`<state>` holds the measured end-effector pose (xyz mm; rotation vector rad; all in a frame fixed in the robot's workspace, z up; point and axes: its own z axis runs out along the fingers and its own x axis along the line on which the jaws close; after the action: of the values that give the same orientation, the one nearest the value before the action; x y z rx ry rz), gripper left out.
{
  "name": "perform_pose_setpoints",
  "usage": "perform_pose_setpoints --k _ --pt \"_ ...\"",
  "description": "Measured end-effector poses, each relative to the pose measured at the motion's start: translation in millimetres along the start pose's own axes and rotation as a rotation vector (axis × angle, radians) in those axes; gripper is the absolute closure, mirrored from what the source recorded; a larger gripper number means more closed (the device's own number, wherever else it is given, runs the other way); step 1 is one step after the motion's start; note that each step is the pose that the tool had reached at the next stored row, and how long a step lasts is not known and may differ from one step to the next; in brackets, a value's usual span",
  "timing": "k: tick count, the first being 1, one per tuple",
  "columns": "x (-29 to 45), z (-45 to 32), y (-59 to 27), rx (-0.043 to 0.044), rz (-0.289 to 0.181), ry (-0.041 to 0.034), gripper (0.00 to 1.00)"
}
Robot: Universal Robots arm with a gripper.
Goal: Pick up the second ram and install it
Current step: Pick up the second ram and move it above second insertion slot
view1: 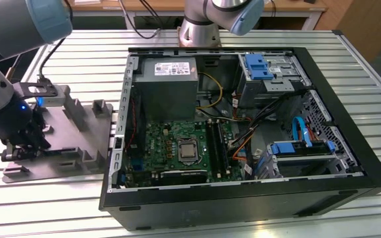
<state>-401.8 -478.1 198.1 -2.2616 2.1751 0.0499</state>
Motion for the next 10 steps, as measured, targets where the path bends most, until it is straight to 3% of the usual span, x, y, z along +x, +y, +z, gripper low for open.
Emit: perform_pose_setpoints --k 4,10 --pt "0.3 7.0 -0.1 0.0000 0.000 0.0000 0.70" --pt "0.3 7.5 -0.1 -0.0001 0.000 0.0001 0.70"
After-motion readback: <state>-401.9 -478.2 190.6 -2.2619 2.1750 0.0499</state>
